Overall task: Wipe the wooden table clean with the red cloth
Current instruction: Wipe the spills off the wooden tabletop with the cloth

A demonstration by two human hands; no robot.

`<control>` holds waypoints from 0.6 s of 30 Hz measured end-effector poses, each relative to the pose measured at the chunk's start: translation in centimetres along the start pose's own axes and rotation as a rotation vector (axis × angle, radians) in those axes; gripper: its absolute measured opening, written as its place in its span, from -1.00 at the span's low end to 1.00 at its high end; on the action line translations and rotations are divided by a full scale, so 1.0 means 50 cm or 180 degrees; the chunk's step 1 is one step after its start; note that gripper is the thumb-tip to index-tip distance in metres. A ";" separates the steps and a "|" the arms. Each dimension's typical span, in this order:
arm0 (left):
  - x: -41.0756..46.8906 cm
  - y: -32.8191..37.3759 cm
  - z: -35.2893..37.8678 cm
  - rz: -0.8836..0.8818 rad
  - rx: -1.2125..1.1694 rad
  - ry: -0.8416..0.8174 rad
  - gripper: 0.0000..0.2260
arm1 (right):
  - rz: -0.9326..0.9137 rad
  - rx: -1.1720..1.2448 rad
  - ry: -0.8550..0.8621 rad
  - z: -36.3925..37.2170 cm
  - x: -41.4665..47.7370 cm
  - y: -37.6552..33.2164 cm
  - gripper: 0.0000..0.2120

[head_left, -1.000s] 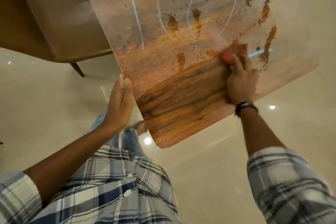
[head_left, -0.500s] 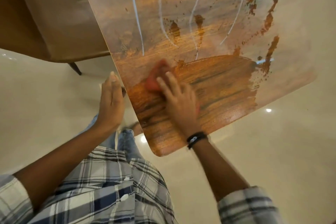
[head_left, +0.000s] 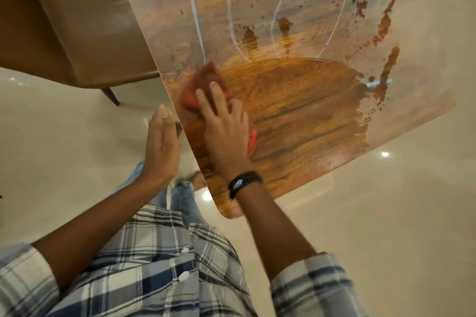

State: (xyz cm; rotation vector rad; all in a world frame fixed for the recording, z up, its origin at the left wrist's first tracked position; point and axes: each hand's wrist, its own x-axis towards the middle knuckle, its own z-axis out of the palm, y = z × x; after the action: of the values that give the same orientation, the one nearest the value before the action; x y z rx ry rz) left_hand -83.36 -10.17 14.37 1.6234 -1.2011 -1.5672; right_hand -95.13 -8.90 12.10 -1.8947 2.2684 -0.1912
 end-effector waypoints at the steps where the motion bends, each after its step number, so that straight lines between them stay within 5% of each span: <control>1: 0.000 -0.002 0.000 0.0006 0.0022 0.0071 -0.68 | -0.0045 0.0026 -0.0078 0.005 -0.033 -0.019 -0.54; 9: 0.011 -0.021 0.000 -0.0228 -0.0053 0.0074 -0.74 | 0.0316 -0.0187 -0.0613 -0.011 -0.340 0.050 -0.29; 12: -0.001 -0.024 -0.003 -0.0250 -0.0074 -0.0047 -0.61 | 0.0190 -0.0281 -0.0380 0.002 -0.264 0.013 -0.44; 18: -0.020 -0.028 -0.028 -0.0116 -0.0138 0.0215 -0.75 | -0.0034 -0.0156 0.0044 0.031 -0.042 -0.094 -0.56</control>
State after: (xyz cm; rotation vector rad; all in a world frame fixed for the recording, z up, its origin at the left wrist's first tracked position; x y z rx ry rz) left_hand -81.60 -8.90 13.78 1.6654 -1.1006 -1.5375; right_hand -89.91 -7.64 11.73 -1.9357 2.2927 -0.1520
